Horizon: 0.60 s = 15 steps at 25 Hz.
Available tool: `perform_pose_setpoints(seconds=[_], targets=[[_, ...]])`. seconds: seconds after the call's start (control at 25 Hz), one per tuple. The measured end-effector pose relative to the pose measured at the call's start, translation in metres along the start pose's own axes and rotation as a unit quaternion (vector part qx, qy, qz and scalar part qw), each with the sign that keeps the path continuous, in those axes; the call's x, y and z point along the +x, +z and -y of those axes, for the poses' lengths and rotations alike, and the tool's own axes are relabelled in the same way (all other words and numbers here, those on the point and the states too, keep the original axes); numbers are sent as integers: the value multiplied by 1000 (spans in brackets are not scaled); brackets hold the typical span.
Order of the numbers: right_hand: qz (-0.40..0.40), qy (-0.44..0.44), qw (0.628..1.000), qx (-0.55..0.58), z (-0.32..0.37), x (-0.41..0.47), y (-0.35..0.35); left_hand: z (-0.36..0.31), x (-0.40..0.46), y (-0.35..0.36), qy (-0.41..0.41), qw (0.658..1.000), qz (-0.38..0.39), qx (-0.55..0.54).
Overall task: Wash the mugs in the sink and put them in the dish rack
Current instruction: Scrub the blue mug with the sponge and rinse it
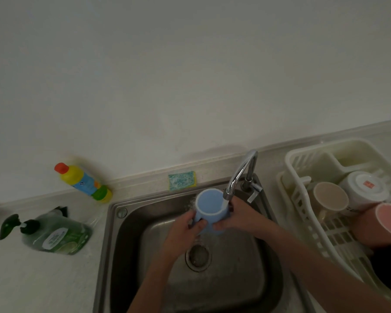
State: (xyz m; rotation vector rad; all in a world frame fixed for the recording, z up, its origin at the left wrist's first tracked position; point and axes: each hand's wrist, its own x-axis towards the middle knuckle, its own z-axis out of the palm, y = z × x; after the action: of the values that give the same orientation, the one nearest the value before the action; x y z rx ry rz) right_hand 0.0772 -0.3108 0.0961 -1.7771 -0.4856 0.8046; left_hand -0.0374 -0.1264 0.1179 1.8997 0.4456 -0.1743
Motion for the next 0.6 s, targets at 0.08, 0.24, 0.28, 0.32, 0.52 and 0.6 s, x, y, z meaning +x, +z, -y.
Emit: perform_pose_setpoints(seconds=[0.08,0.24,0.28,0.32,0.52,0.6], targets=[[-17,-4,1000,11,2,-1,-11,-11,7,5,8,1000,2,-2],[-31,-16,999,15,2,-10,-35,-22,21,22,7,1000,18,9],[-41,-18,999,20,0,-14,-40,-23,22,28,3,1000,18,4],[-47,-17,999,21,-1,-18,-43,-23,22,34,-3,1000,16,-4],[-41,-9,999,9,-12,-41,-45,-19,8,51,-12,998,50,-25],[-32,-4,999,5,-17,-47,-39,-14,3,50,-20,998,64,-18]])
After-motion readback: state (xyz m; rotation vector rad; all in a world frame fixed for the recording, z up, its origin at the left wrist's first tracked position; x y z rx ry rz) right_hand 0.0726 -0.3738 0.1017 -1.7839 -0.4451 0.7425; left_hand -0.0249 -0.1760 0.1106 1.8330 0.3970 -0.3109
